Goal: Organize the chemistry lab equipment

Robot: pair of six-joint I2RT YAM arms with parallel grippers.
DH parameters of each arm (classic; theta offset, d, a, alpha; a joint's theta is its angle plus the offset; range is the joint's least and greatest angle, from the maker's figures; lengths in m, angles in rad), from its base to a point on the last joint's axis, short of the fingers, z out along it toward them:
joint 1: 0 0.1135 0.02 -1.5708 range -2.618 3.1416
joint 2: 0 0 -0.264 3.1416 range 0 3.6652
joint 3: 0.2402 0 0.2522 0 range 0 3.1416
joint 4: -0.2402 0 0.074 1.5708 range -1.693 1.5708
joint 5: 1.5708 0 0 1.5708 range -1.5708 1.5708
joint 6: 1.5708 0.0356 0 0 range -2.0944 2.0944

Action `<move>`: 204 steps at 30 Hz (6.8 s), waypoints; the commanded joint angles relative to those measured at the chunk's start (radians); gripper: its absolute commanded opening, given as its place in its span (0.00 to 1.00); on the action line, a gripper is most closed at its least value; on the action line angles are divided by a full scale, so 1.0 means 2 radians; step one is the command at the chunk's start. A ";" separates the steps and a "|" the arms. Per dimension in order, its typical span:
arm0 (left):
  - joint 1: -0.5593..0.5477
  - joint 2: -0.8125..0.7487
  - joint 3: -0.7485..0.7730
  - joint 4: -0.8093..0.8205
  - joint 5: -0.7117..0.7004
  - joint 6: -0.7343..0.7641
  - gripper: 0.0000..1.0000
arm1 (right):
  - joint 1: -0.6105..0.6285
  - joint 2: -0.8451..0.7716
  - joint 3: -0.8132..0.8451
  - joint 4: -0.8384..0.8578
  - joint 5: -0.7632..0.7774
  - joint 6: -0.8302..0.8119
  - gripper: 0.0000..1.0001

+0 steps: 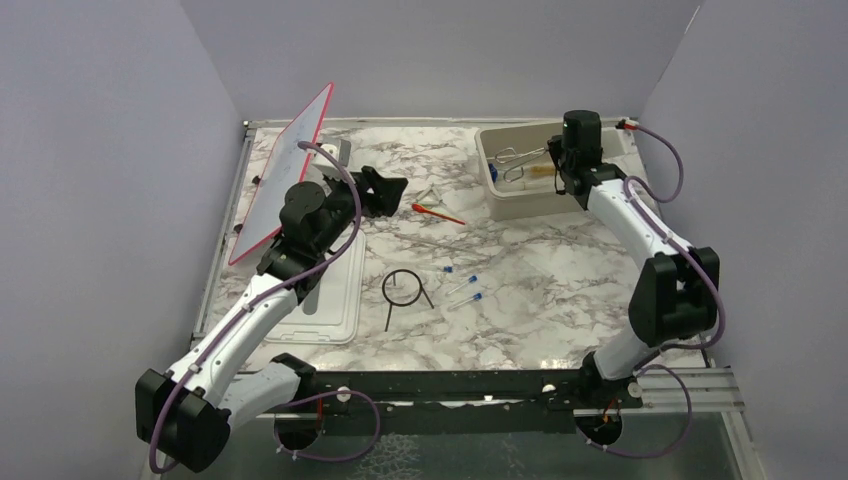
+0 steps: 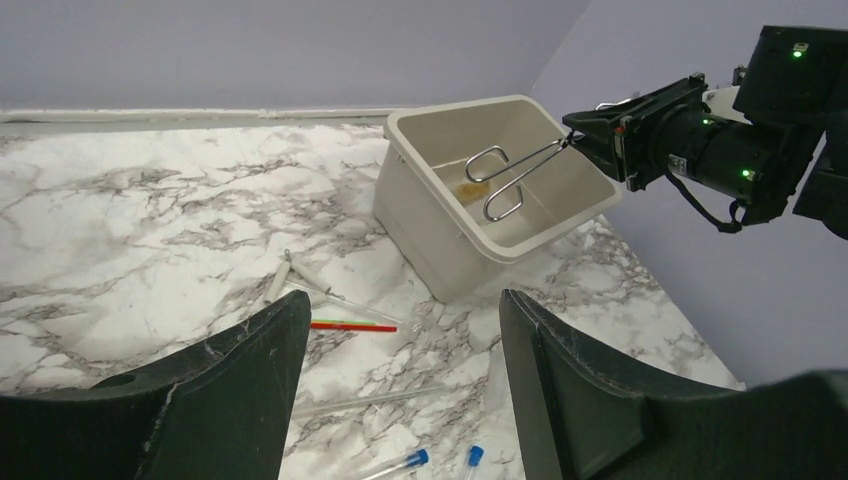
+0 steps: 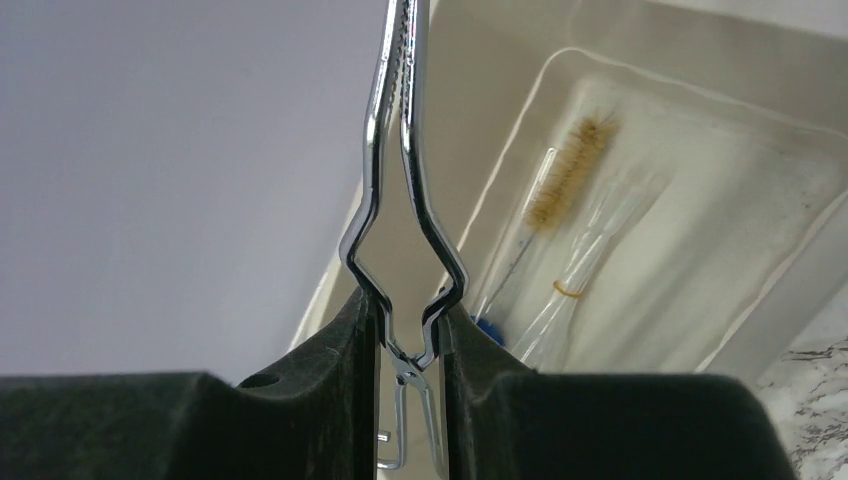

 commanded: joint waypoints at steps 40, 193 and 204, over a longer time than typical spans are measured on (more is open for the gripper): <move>0.000 0.038 -0.003 -0.026 -0.034 0.004 0.72 | -0.018 0.213 0.168 -0.119 0.003 0.165 0.60; 0.000 0.001 0.007 -0.100 -0.066 0.000 0.73 | -0.007 0.141 0.091 -0.072 -0.071 0.101 0.02; 0.000 0.020 0.010 -0.101 -0.073 0.006 0.73 | -0.003 0.252 0.170 -0.102 -0.071 0.219 0.07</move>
